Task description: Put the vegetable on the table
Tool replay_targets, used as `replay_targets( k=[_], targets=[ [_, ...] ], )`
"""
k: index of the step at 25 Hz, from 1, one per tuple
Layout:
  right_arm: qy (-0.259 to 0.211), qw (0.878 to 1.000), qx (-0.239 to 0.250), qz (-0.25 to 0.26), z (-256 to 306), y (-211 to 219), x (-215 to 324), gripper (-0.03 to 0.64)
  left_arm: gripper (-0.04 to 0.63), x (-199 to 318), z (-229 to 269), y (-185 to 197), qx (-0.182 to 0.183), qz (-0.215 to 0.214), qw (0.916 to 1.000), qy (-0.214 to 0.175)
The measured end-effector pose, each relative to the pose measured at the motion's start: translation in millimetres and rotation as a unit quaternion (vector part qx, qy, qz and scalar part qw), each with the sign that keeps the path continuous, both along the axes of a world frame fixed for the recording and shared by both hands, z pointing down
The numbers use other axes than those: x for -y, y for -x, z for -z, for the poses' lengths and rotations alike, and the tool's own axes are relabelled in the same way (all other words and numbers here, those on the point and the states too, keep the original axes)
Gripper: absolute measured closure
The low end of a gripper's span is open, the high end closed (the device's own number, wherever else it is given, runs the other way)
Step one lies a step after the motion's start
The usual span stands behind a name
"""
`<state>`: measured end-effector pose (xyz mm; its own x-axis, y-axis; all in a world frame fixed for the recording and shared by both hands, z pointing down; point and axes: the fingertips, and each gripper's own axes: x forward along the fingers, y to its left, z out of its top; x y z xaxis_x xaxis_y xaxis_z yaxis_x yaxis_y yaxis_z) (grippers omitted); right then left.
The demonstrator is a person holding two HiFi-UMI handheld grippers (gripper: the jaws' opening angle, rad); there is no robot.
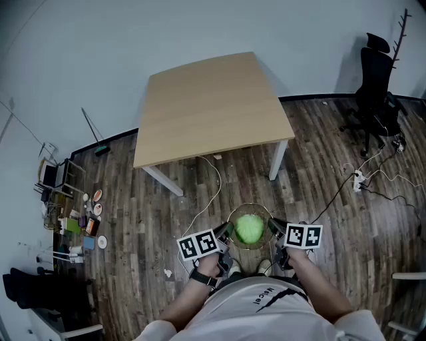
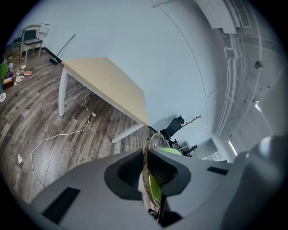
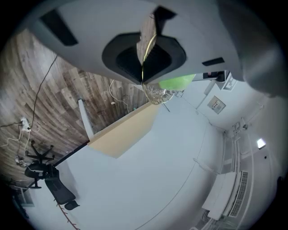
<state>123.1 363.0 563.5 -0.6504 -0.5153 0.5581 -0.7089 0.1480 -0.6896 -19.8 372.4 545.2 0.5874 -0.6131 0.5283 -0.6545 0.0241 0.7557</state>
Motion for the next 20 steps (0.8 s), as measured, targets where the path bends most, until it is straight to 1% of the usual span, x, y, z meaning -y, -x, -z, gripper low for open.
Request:
replay_targets(
  k=[9,14,20],
  targets=[
    [0.0,1.0,0.0,0.001,-1.4,-7.9,-8.3,0.594,0.555,-8.0,0.6,-8.4,0.002,-0.001,1.0,-0.002],
    [0.002,1.0,0.013,-0.003,-0.3,-9.3,-10.1,0.594,0.555,-11.7,0.3,-9.6,0.002,0.001,1.0,-0.003],
    [0.001,1.0,0.017,0.0,1.1,-12.8,-10.1,0.594,0.555,-11.9,1.7,-13.1,0.003,0.003,1.0,-0.003]
  ],
)
